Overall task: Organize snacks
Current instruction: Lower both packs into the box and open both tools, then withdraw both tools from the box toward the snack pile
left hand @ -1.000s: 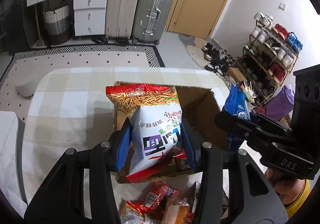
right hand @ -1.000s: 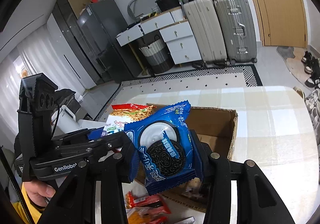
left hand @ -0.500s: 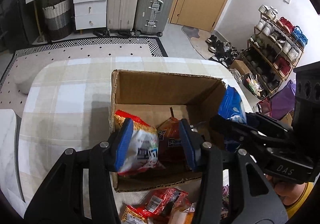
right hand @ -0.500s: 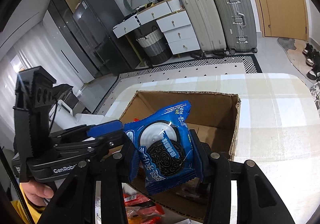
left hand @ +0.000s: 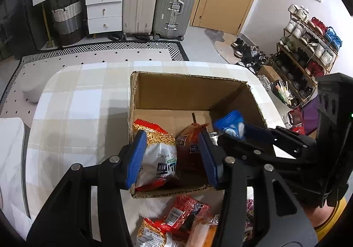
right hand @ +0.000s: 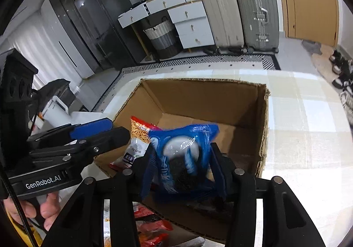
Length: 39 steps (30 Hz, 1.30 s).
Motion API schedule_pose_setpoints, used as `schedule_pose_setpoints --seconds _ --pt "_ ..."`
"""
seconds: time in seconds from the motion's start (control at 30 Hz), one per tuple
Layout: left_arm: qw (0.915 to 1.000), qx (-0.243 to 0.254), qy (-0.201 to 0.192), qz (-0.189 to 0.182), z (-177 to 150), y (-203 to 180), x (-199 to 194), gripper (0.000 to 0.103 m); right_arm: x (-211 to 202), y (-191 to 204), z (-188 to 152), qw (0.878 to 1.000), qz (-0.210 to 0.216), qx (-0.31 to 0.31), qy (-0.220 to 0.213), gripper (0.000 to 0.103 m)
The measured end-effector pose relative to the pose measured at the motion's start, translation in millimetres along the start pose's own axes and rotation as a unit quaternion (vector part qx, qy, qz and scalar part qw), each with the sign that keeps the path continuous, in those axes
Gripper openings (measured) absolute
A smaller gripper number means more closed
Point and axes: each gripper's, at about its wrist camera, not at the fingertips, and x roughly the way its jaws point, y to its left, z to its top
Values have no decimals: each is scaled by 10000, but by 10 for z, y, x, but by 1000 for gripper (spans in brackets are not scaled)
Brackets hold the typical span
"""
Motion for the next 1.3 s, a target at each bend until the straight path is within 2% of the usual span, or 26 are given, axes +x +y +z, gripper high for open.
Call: schedule_pose_setpoints --seconds 0.13,0.23,0.27,0.4,0.7,0.8,0.87,1.0,1.03,1.07,1.13,1.3 --pt "10000 -8 -35 41 -25 -13 -92 47 -75 -8 -7 9999 -8 47 -116 51" --pt "9999 -22 -79 134 -50 -26 -190 60 -171 -34 -12 9997 18 145 -192 51" --pt "9998 -37 -121 128 -63 -24 -232 60 -207 -38 -11 9996 26 163 -218 51" --pt "9996 -47 -223 158 -122 -63 -452 61 -464 9 -18 9989 68 183 -435 51" --pt "9982 13 -578 187 -344 -240 -1124 77 -1133 244 -104 9956 184 130 -907 54" --pt "9968 -18 -773 226 -489 -304 -1398 79 -1379 365 -190 9941 234 40 -1061 59" --pt "9960 21 -851 277 -572 -344 -1561 79 -1581 464 -254 9920 253 -53 -1232 68" --pt "9930 334 -1040 451 -803 -508 -1932 80 -1911 649 -423 9877 165 -341 -1516 71" --pt "9920 347 -1100 518 -862 -535 -2039 80 -2004 690 -485 9862 116 -380 -1609 76" --pt "9917 325 -1141 504 -902 -555 -2120 80 -2086 718 -542 9850 83 -375 -1680 83" --pt "9913 223 -1244 371 -1006 -570 -2331 80 -2263 742 -671 9819 91 -293 -1871 90" --pt "9883 304 -1480 197 -1294 -669 -2830 80 -2618 833 -979 9738 88 -286 -2255 93"
